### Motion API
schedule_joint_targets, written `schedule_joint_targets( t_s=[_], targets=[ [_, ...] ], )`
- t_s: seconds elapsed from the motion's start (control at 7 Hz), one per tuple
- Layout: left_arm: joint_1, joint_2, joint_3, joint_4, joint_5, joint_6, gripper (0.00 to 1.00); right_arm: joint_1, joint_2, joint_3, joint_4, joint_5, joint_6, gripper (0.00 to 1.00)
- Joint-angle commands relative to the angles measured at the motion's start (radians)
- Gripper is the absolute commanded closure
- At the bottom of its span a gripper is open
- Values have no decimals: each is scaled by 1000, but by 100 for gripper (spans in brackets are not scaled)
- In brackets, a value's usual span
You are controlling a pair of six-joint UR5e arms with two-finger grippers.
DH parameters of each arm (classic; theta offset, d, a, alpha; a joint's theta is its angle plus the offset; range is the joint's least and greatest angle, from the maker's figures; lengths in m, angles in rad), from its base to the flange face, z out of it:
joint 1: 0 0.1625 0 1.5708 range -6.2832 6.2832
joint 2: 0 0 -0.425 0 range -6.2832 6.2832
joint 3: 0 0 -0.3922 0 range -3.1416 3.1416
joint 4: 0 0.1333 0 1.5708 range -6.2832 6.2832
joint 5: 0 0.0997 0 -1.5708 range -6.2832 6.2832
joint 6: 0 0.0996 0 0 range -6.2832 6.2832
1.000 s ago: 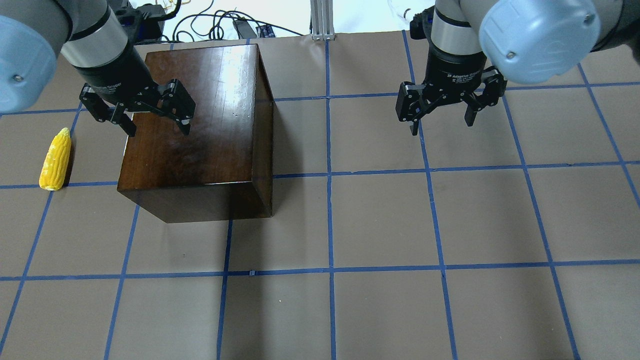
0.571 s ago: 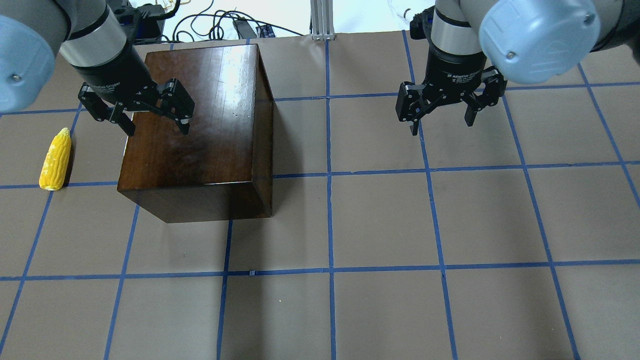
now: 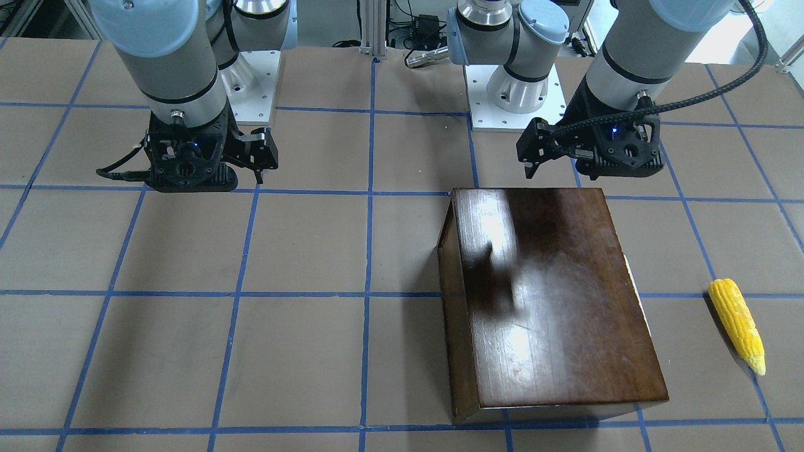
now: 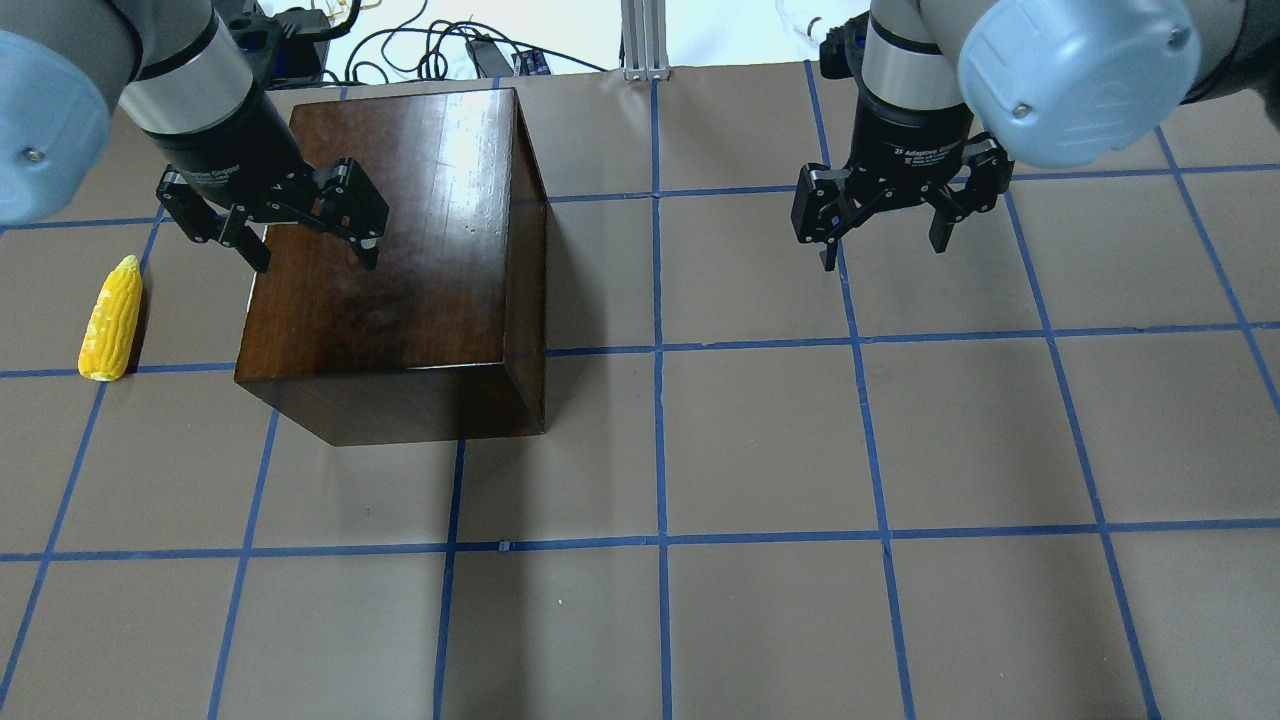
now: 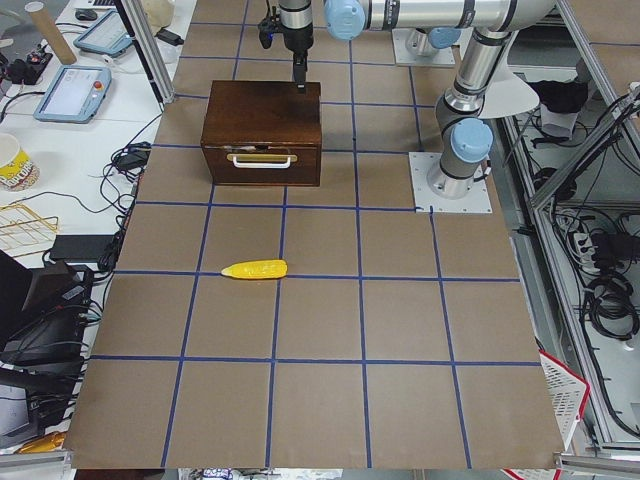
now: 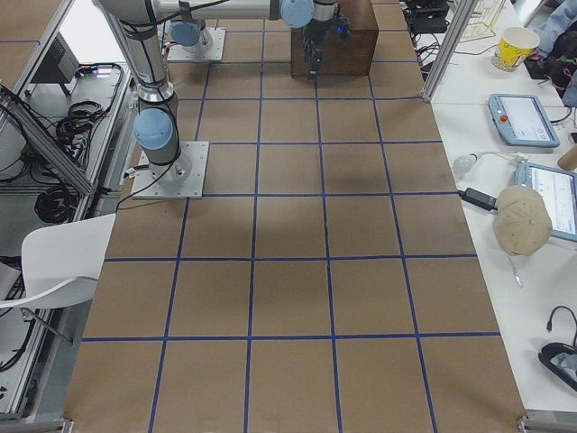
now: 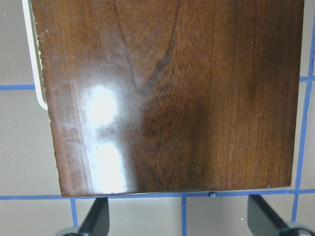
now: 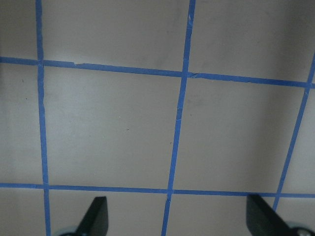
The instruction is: Open drawer and put corn inside
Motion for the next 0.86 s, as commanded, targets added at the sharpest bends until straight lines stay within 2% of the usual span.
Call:
schedule_joint_targets(
  t_s=[0.0,0.57,0.71],
  targets=[
    [0,2,6,-1,0,4,0,0,0,0,0,0,0,0],
    [0,3,10,-1,2,5,0,0,0,0,0,0,0,0],
    [3,2,13,1,38,17,0,0,0,0,0,0,1,0]
  ],
)
